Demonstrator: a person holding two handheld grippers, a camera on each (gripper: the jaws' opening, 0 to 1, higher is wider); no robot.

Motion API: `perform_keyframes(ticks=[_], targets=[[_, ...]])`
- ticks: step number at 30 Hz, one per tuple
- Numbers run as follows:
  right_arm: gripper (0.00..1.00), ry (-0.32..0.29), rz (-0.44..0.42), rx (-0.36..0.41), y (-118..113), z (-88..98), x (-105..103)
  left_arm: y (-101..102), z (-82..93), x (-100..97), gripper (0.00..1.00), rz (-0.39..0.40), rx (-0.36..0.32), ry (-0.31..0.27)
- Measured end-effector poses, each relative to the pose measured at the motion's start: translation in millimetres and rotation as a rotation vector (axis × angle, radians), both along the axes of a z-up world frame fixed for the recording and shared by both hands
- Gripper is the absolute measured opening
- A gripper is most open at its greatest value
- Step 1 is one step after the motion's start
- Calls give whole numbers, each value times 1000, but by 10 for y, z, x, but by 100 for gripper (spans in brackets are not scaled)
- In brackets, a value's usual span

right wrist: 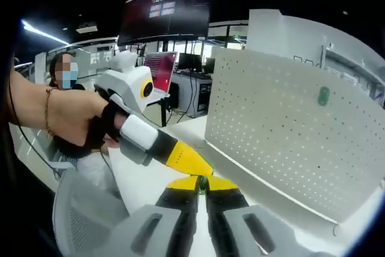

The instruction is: Insert the hook assembly into the mounting plate slot until the hook locks in place.

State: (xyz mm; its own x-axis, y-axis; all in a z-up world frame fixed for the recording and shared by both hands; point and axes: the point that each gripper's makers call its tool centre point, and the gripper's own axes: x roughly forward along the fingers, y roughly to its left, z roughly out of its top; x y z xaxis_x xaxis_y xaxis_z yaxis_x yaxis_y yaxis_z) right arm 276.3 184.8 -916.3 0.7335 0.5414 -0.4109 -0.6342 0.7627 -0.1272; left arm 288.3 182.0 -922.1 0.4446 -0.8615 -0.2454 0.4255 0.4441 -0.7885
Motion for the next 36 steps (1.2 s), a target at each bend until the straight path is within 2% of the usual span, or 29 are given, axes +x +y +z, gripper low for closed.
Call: perform_keyframes(ticks=[5, 8, 10, 15, 17, 18, 20, 22, 24, 27, 28, 30, 31, 33, 36], targets=[[0, 18, 2, 19, 14, 9, 3, 25, 9, -12, 3, -2, 1, -11], [0, 17, 6, 25, 30, 17, -13, 32, 28, -26, 3, -8, 14, -59], [0, 16, 7, 32, 23, 27, -13, 26, 60, -20, 4, -15, 12, -124], [0, -3, 22, 25, 30, 58, -33, 73, 68, -19, 6, -4, -32, -142], [0, -1, 25, 33, 36, 65, -39, 106, 63, -4, 11, 13, -21, -174], [0, 3, 19, 44, 22, 71, -33, 134, 73, 13, 15, 22, -9, -215], [0, 9, 15, 55, 12, 65, -31, 138, 126, -2, 30, 36, -40, -220], [0, 11, 11, 65, 5, 70, -36, 176, 140, 5, 33, 27, -36, -232], [0, 8, 7, 70, -5, 83, -36, 216, 145, 16, 35, 32, -7, -274], [0, 1, 0, 78, -28, 114, -27, 256, 167, 13, 46, 39, -19, -281], [0, 0, -3, 84, -36, 126, -22, 267, 172, 9, 46, 38, -20, -283], [0, 0, -12, 99, -56, 148, -13, 270, 151, -12, 44, 31, 8, -279], [0, -3, -17, 102, -66, 157, -8, 285, 133, -33, 45, 17, 55, -312], [0, -7, -26, 110, -88, 182, 1, 288, 184, -59, 51, 24, 67, -354], [0, -13, -37, 124, -120, 227, 13, 293, 207, -106, 59, 24, 82, -369]])
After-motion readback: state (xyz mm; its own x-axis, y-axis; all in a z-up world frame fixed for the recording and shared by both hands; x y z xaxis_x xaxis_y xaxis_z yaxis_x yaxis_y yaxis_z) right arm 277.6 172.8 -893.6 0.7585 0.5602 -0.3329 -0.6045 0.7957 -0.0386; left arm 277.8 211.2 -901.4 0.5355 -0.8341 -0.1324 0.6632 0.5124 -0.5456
